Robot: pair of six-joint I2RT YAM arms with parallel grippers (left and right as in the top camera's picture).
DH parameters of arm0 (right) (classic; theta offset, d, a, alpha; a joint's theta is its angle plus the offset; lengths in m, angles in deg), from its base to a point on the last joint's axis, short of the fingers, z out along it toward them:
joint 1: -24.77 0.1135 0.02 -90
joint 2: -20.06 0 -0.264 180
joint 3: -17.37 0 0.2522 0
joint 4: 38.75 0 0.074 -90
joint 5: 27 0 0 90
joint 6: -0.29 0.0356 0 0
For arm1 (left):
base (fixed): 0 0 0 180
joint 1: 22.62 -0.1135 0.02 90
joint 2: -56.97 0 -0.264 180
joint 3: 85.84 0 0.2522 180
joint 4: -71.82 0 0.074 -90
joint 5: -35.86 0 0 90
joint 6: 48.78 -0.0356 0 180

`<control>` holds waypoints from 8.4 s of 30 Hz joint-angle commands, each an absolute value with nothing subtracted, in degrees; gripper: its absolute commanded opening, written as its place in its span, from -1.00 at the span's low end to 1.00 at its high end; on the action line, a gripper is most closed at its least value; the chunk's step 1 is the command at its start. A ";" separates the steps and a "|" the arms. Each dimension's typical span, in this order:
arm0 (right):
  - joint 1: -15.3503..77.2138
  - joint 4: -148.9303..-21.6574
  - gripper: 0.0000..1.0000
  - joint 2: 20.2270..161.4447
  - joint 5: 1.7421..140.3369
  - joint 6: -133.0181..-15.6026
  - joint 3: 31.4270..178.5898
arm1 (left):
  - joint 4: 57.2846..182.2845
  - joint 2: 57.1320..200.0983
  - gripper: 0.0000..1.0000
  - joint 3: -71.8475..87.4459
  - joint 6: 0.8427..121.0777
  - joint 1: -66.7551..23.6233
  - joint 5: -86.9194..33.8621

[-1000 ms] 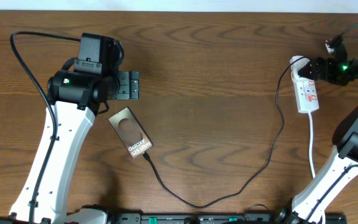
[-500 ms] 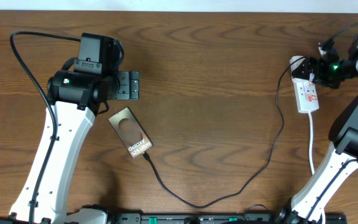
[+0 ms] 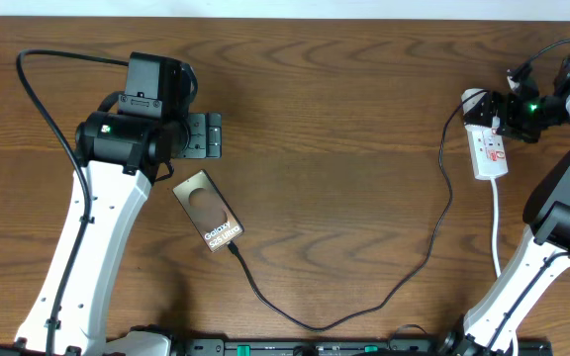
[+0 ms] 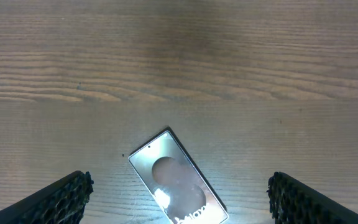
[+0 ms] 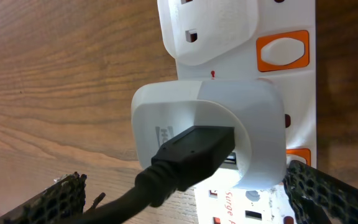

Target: Plug charger to phone and switch on socket

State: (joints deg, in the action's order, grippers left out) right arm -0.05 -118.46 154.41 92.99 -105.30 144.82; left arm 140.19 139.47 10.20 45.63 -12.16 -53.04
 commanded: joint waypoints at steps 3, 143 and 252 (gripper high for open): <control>0.12 -118.53 0.98 154.78 95.03 -104.04 145.72 | 140.17 139.27 0.86 10.99 44.86 -12.18 -53.76; 1.20 -137.59 0.99 124.24 81.96 -90.59 150.68 | 149.13 122.94 0.86 9.35 44.86 -12.20 -53.37; 12.28 -113.15 0.99 114.04 79.75 -88.08 135.79 | 88.74 57.20 0.86 -71.85 48.14 -30.10 -42.62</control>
